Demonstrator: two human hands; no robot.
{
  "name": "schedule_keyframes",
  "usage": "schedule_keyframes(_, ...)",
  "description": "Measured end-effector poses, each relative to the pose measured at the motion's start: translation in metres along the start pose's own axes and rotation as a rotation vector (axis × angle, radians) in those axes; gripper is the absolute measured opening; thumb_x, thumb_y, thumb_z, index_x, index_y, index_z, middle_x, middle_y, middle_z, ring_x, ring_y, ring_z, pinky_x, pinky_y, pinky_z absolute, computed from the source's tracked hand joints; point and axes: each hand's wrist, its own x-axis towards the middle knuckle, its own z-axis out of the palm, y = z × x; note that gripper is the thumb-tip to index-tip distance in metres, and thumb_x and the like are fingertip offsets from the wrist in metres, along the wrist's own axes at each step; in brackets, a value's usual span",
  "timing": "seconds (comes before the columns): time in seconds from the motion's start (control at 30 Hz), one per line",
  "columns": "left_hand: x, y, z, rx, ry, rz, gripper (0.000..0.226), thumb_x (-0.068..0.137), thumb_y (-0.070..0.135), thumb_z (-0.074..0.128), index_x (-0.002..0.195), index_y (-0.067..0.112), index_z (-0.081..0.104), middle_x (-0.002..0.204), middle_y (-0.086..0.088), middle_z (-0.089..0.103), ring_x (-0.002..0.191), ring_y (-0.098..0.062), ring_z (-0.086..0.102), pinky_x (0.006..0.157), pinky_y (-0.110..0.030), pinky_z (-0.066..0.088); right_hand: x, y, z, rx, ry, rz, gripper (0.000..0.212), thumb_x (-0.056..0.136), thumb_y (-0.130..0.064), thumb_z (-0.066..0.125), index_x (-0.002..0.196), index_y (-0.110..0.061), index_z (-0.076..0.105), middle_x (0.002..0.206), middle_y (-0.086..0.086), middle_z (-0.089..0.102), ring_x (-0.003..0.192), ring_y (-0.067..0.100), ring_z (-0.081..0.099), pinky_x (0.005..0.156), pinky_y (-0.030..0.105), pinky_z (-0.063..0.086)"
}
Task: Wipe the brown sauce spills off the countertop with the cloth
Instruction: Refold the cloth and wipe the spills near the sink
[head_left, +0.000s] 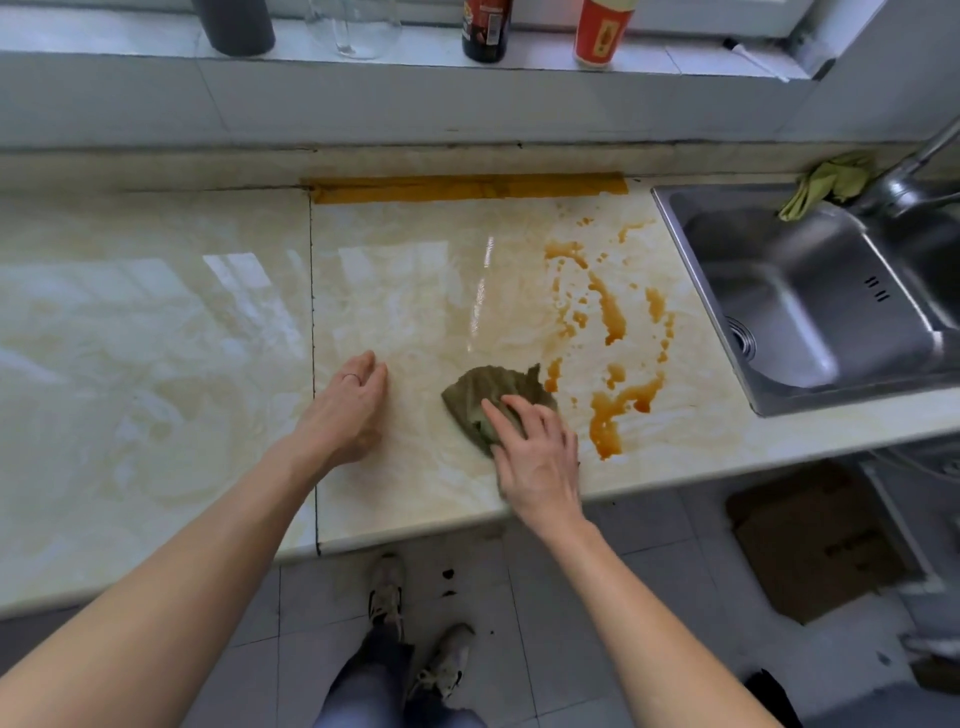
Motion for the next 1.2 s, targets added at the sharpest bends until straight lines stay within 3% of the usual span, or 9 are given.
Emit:
schedule_keyframes(0.1, 0.001, 0.003, 0.004, 0.032, 0.009, -0.013, 0.072, 0.091, 0.003, 0.039, 0.151, 0.004, -0.001, 0.159, -0.013, -0.007, 0.148, -0.026, -0.002, 0.12, -0.032, 0.007, 0.007, -0.007, -0.001, 0.068, 0.005, 0.163, 0.055, 0.083, -0.016, 0.067, 0.136, -0.022, 0.054, 0.139, 0.005, 0.051, 0.123, 0.027, 0.042, 0.095, 0.051, 0.042)
schedule_keyframes(0.27, -0.002, 0.009, 0.003, 0.093, -0.004, -0.009, 0.074, 0.093, 0.011, 0.042, 0.15, 0.001, -0.004, 0.158, -0.018, -0.009, 0.148, -0.029, -0.003, 0.121, -0.033, 0.005, -0.033, -0.032, 0.008, 0.116, -0.108, -0.186, 0.057, 0.09, -0.015, 0.056, 0.145, -0.022, 0.041, 0.152, 0.004, 0.038, 0.143, 0.026, 0.027, 0.111, 0.054, 0.021)
schedule_keyframes(0.37, -0.005, 0.01, 0.001, 0.068, -0.011, -0.007, 0.074, 0.091, 0.007, 0.042, 0.151, 0.003, -0.002, 0.158, -0.017, -0.008, 0.148, -0.028, -0.003, 0.121, -0.032, 0.005, -0.027, 0.005, -0.003, 0.092, -0.098, -0.095, 0.057, 0.094, -0.018, 0.054, 0.149, -0.024, 0.037, 0.157, 0.001, 0.031, 0.147, 0.023, 0.018, 0.117, 0.053, 0.01)
schedule_keyframes(0.43, -0.009, 0.015, 0.002, 0.041, 0.019, 0.004, 0.072, 0.091, 0.004, 0.039, 0.151, 0.005, -0.001, 0.159, -0.014, -0.006, 0.148, -0.026, -0.002, 0.121, -0.032, 0.006, -0.018, 0.017, -0.008, 0.09, -0.073, 0.065, 0.057, 0.095, -0.017, 0.053, 0.149, -0.024, 0.036, 0.158, 0.001, 0.028, 0.149, 0.023, 0.013, 0.118, 0.056, 0.009)
schedule_keyframes(0.5, -0.012, 0.027, 0.006, 0.029, 0.061, 0.04, 0.071, 0.092, 0.003, 0.038, 0.152, 0.007, -0.001, 0.159, -0.012, -0.006, 0.148, -0.025, -0.001, 0.12, -0.031, 0.006, -0.02, 0.003, -0.007, 0.108, -0.066, 0.11, 0.058, 0.094, -0.015, 0.054, 0.148, -0.021, 0.037, 0.158, 0.002, 0.027, 0.149, 0.025, 0.012, 0.116, 0.057, 0.009)
schedule_keyframes(0.67, -0.009, 0.053, 0.016, 0.061, 0.097, 0.114, 0.071, 0.091, 0.005, 0.039, 0.151, 0.005, 0.002, 0.159, -0.015, -0.002, 0.148, -0.026, 0.004, 0.119, -0.031, 0.009, -0.045, -0.014, -0.004, 0.124, -0.124, -0.122, 0.061, 0.093, -0.014, 0.052, 0.15, -0.024, 0.033, 0.161, 0.0, 0.018, 0.149, 0.021, 0.008, 0.115, 0.047, 0.001)
schedule_keyframes(0.9, -0.007, 0.054, 0.017, 0.149, 0.009, 0.117, 0.076, 0.091, 0.009, 0.042, 0.15, 0.002, -0.004, 0.158, -0.017, -0.008, 0.148, -0.028, -0.003, 0.119, -0.028, 0.004, -0.017, 0.015, -0.018, 0.105, -0.108, 0.148, 0.06, 0.098, -0.016, 0.047, 0.152, -0.028, 0.025, 0.163, -0.004, 0.008, 0.15, 0.017, -0.004, 0.117, 0.049, -0.003)
schedule_keyframes(1.1, -0.009, 0.06, 0.017, 0.133, 0.013, 0.107, 0.071, 0.092, 0.006, 0.036, 0.15, 0.003, -0.004, 0.158, -0.017, -0.009, 0.148, -0.027, -0.005, 0.119, -0.028, -0.001, -0.036, 0.008, -0.011, 0.137, -0.138, -0.139, 0.06, 0.093, -0.018, 0.053, 0.149, -0.029, 0.035, 0.159, -0.003, 0.026, 0.149, 0.019, 0.011, 0.117, 0.048, -0.005)
schedule_keyframes(1.2, -0.006, 0.055, 0.018, 0.091, 0.001, 0.095, 0.069, 0.092, 0.004, 0.033, 0.151, 0.004, -0.002, 0.159, -0.015, -0.01, 0.148, -0.026, -0.005, 0.12, -0.029, 0.002, -0.015, 0.034, -0.019, 0.094, -0.133, 0.005, 0.06, 0.095, -0.019, 0.052, 0.15, -0.032, 0.033, 0.16, -0.005, 0.022, 0.149, 0.016, 0.007, 0.12, 0.052, -0.001)
